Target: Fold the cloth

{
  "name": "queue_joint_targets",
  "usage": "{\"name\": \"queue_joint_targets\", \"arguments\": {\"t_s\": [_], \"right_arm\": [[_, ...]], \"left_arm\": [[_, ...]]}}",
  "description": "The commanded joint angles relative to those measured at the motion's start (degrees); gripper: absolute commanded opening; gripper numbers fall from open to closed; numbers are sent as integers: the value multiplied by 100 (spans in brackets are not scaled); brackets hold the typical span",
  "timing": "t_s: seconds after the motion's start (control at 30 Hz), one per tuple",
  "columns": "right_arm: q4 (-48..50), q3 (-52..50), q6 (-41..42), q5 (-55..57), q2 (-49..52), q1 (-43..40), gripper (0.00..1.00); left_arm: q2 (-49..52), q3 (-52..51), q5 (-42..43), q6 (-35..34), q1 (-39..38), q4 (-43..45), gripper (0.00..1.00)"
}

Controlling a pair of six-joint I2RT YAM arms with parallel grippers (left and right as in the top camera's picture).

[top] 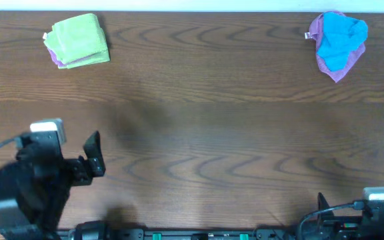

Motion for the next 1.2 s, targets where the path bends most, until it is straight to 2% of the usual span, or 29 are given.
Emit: {"name": "queue_joint_targets", "arguments": {"t_s": [0.0, 0.13, 0.3, 0.47, 0.83, 1.17], "right_arm": [[-11, 9, -68, 70, 4, -50, 99], [-11, 9, -70, 70, 4, -50, 99], [-11, 9, -70, 70, 4, -50, 99], [-11, 9, -70, 70, 4, -50, 99], [-11, 9, -70, 70, 4, -50, 99], [-11, 9, -70, 70, 4, -50, 99]], "left_arm": [[-780, -1198, -382, 101, -341, 881, 95], [-1847, -3021, -310, -39, -514, 2542, 96], [-2422, -4522, -269, -557, -514, 3930, 96], [-2627, -5322, -271, -695, -516, 4684, 95], [-2981, -5821, -385, -787, -520, 4712, 95], [-2992, -5836, -684, -715, -540, 4513, 95]]}}
